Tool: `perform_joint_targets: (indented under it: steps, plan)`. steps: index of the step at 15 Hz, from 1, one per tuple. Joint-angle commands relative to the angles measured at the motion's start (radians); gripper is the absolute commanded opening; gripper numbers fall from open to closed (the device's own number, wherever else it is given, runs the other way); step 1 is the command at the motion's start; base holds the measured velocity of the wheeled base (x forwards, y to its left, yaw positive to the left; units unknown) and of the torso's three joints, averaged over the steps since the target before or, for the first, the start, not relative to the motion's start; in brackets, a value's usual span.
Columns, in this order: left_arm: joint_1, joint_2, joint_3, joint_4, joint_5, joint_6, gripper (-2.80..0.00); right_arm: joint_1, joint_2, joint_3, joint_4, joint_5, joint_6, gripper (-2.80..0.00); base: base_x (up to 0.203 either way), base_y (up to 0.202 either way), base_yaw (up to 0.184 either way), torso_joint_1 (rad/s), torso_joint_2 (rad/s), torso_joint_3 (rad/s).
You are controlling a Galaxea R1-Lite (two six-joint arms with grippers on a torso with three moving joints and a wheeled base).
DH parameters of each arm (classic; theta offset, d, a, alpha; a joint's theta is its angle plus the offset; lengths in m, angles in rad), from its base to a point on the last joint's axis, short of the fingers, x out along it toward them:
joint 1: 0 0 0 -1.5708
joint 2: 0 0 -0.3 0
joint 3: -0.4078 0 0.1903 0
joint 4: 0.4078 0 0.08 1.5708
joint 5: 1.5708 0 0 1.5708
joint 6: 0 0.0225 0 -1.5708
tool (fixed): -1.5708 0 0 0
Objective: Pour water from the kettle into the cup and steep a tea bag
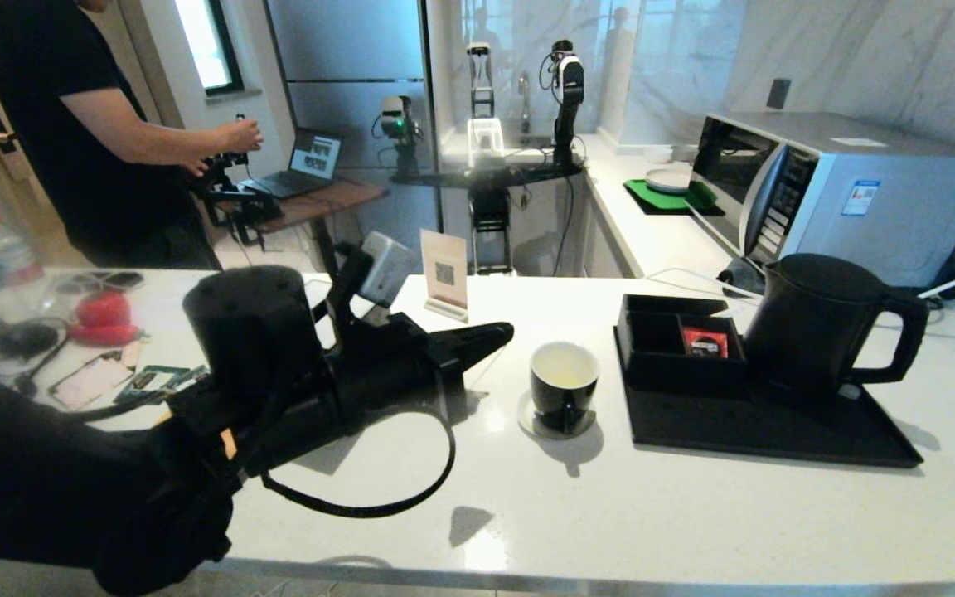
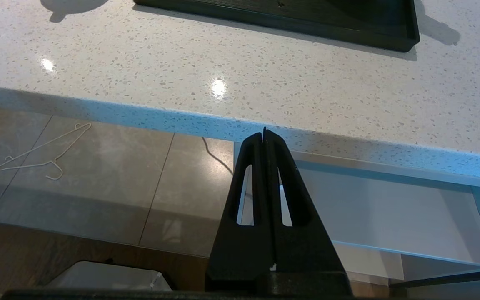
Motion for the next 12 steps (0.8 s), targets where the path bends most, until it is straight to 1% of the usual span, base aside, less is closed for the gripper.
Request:
perform_joint_targets:
  steps: [1,9,12]
  plan:
    - [0.021,-0.037,0.003,-0.005,-0.001,-0.002,-2.8,0.001,0.004,0.0,0.0,0.0,-0.001,-2.8,0.0,0.0,0.0,0.0,0.0,0.0]
    - [0.117,-0.09,0.004,0.002,-0.004,0.001,-2.8,0.002,0.009,0.0,0.0,0.0,-0.001,-2.8,0.0,0.0,0.0,0.0,0.0,0.0]
    - [0.138,-0.096,0.0,0.002,-0.004,0.001,-2.8,0.004,0.018,0.0,0.0,0.0,-0.001,-2.8,0.0,0.0,0.0,0.0,0.0,0.0]
